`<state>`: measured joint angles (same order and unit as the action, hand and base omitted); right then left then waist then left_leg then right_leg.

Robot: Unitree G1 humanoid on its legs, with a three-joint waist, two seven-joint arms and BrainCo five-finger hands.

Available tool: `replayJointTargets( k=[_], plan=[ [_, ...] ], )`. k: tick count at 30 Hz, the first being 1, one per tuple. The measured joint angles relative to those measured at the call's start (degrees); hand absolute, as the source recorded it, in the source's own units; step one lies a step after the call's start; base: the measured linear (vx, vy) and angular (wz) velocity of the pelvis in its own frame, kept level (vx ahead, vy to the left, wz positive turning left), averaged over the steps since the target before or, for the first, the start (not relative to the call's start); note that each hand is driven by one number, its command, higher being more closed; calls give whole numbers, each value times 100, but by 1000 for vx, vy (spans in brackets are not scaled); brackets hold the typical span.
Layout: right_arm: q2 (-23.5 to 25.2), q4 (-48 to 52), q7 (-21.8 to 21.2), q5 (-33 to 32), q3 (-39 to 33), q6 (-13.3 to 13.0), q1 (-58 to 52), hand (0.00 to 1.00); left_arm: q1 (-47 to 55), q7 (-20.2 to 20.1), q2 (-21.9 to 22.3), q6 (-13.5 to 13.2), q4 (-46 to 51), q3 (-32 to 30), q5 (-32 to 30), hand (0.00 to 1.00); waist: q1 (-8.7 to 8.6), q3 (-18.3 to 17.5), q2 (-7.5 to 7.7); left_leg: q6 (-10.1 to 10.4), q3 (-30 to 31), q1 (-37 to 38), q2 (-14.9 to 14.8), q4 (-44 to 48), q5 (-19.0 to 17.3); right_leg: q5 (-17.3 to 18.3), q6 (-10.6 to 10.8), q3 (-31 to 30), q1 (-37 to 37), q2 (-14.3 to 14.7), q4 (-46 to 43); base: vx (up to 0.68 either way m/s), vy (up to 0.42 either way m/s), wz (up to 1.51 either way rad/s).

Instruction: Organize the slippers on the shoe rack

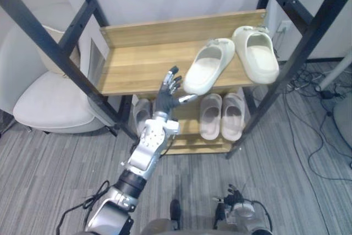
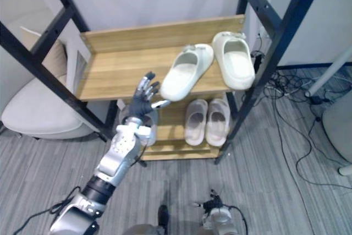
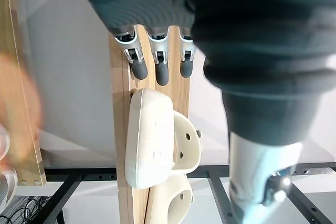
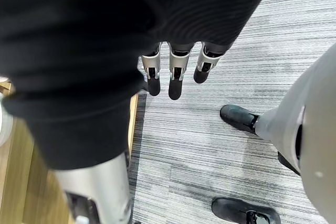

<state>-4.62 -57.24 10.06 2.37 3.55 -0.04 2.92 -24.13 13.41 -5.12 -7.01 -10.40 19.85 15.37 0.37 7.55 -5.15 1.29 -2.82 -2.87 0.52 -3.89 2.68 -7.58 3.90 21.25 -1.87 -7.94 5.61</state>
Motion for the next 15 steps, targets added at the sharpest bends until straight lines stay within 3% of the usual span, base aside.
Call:
replayJointTargets(
  k=[15],
  plan=[
    [11, 0, 0, -2, 6, 2, -2, 0, -463, 14, 264, 20, -386, 379, 128, 0, -148, -21, 57, 57, -190, 30, -51, -2, -53, -1, -1, -178, -73, 45, 0, 24, 8, -6]
  ],
)
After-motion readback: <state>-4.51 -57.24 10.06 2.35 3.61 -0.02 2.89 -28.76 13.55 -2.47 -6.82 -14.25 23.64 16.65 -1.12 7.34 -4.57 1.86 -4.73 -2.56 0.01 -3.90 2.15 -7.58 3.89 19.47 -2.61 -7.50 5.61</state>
